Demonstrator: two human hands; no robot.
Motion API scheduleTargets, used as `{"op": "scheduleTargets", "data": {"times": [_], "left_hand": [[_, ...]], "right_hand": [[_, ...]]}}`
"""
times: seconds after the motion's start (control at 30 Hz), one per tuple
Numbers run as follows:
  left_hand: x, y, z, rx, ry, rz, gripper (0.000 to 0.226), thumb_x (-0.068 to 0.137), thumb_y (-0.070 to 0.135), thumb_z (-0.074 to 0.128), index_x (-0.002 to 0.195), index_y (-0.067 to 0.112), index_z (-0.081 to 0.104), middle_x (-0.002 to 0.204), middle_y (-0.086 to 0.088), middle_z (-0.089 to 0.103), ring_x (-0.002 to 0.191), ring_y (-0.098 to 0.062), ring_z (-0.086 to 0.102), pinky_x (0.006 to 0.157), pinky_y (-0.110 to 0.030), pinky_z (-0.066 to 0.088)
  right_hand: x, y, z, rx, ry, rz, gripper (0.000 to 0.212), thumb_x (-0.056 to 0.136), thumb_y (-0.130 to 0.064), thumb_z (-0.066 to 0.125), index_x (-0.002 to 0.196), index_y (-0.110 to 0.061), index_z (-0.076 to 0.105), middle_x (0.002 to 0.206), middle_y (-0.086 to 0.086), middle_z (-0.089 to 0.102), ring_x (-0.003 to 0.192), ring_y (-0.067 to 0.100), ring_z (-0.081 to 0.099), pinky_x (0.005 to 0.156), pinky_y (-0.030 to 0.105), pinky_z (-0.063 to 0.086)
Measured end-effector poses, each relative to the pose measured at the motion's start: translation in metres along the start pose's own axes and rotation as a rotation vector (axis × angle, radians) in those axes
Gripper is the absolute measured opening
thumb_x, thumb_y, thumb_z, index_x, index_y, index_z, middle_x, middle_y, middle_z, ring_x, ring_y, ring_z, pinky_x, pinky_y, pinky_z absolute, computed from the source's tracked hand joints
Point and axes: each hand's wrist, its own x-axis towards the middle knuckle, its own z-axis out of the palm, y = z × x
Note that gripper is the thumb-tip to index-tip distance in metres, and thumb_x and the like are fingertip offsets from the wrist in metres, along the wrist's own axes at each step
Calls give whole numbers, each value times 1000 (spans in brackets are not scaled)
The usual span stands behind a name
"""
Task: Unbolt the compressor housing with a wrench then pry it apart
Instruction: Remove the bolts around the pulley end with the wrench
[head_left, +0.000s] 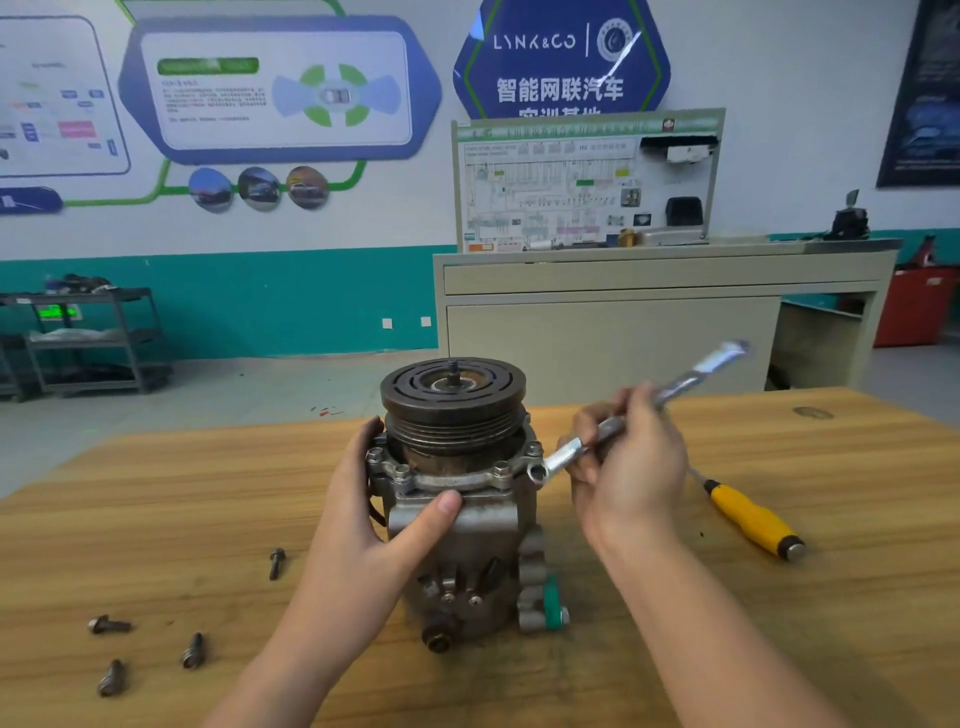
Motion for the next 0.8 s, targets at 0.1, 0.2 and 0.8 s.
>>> {"op": "scheduleTargets", "data": {"times": [0.1, 0.2, 0.8], "left_hand": [[0, -1, 0, 0, -5, -3, 100, 57, 77, 61, 143, 46, 22, 140, 26, 39, 125, 10, 39, 100, -20, 32], [1, -1, 0, -1, -7, 4, 97, 58, 77, 60, 142, 47, 22, 138, 30, 39, 123, 15, 37, 99, -17, 32], [1, -1, 1, 26, -8, 33, 91, 64, 69, 62, 142, 45, 23, 138, 28, 40, 124, 16, 36, 92, -8, 31]], "right_hand": [[15, -4, -5, 125, 24, 188, 29, 103, -24, 35, 77, -14, 41, 47, 3, 55, 30, 10, 37, 35, 17, 29], [10, -10, -5, 126, -18, 17, 25, 104, -20, 34, 82, -12, 44, 57, 9, 66, 40, 17, 60, 42, 21, 48], [-25, 7, -8, -627, -402, -992, 24, 101, -35, 40, 89, -16, 50, 71, -2, 57, 53, 9, 57, 52, 24, 48]]}}
